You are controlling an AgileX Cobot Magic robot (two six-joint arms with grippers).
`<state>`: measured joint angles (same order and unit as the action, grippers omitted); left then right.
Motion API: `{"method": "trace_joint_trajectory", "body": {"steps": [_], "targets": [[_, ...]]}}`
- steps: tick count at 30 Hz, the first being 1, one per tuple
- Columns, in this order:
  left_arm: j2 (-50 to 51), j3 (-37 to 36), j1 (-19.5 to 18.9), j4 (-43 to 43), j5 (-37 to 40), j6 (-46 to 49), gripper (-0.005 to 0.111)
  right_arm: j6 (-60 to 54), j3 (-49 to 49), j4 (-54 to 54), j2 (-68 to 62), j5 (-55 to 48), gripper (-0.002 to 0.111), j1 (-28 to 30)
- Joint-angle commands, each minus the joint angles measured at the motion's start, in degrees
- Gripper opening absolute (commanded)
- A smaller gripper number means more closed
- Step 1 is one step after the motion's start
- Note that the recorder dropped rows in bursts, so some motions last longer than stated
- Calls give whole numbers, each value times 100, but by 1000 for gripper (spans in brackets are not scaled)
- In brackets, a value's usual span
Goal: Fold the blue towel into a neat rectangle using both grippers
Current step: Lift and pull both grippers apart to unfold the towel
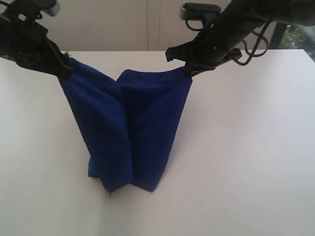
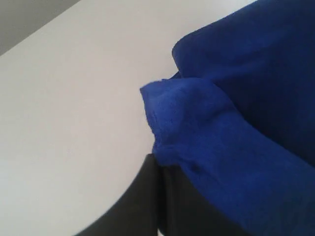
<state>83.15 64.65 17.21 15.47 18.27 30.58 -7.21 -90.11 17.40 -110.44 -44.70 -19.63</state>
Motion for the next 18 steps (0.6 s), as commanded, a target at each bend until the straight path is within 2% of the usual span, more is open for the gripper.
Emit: {"method": "trace_joint_trajectory", "body": {"steps": [1,7,10,15,18], "targets": [[-657,11,-114,-8,621,-40,0,244,110,-457,642,-252,0,37],[-1412,11,-114,-105,1354,-74,0,255,351,-457,1551,-292,0,37],[-1659,11,-114,-206,1710,-527,0,416,507,-607,1944,-396,0,37],[-1963,11,-114,-1547,2073,-2076,0,899,984,-1215,2622,-641,0,37],[-2153,11,-114,-2104,2353,-2643,0,1161,1269,-1570,3085,-641,0,37]]}}
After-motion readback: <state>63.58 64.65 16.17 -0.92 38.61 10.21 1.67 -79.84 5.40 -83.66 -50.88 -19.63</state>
